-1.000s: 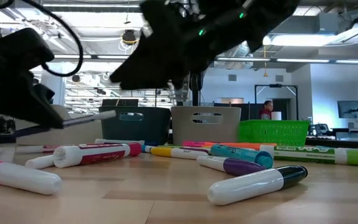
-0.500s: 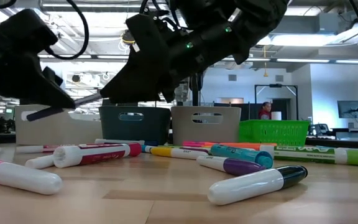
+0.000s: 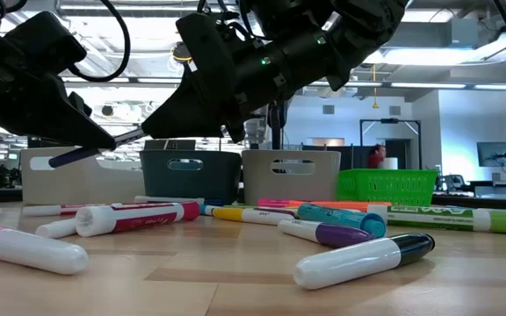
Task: Pick & Place Markers
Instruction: Put the small dark blue marker pen into the gray bin
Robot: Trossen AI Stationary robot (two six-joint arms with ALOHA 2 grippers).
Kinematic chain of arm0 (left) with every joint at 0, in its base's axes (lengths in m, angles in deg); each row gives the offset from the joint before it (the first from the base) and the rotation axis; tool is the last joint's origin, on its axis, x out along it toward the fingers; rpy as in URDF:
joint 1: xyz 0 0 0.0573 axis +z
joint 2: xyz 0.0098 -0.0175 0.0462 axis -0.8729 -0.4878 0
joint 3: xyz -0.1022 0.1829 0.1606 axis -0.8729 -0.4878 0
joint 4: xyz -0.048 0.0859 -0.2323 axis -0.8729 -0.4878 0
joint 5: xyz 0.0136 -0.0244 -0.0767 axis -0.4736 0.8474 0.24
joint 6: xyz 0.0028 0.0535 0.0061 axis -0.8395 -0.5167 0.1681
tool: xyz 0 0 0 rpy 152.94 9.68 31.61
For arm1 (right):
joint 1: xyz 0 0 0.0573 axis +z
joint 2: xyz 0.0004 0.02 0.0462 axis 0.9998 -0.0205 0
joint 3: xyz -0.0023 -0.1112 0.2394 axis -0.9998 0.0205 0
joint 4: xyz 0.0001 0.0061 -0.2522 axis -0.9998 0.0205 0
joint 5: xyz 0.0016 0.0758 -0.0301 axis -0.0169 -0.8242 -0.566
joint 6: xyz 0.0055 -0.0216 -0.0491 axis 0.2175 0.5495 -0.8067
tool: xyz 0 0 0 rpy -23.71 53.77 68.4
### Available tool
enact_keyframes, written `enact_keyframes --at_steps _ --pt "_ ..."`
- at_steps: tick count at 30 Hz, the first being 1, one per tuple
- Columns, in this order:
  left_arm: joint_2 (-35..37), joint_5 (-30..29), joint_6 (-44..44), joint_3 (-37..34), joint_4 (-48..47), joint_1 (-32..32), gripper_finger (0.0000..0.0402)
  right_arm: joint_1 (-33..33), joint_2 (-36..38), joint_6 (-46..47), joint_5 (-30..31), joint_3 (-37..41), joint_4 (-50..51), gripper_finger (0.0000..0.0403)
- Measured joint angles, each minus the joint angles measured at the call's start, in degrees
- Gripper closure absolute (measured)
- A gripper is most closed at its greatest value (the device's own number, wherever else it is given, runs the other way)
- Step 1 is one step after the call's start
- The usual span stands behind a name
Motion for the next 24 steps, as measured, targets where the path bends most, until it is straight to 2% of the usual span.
enact_keyframes --at_steps 4,9,13,18,24 --pt "0.0 0.11 -0.02 0.0 0.02 0.0 0.0364 0.0 0.0 0.02 0.04 0.0 -0.01 0.0347" --pt "0.0 0.16 -0.39 0.0 -0.11 0.0 0.0361 -0.28 0.04 0.01 -0.72 0.0 -0.01 0.0381" --pt "0.0 0.2 -1.14 0.0 0.0 -0.02 0.0359 -0.28 0.04 0.02 -0.71 0.0 0.21 0.0381" --pt "0.0 -0.38 -3.71 0.0 0.66 0.02 0.0337 -0.26 0.11 0.08 -0.21 -0.01 0.83 0.0369" --pt "0.02 -1.18 -4.24 0.07 1.83 0.02 0.0314 -0.36 2.65 1.52 0.24 0.0 8.28 0.0382"
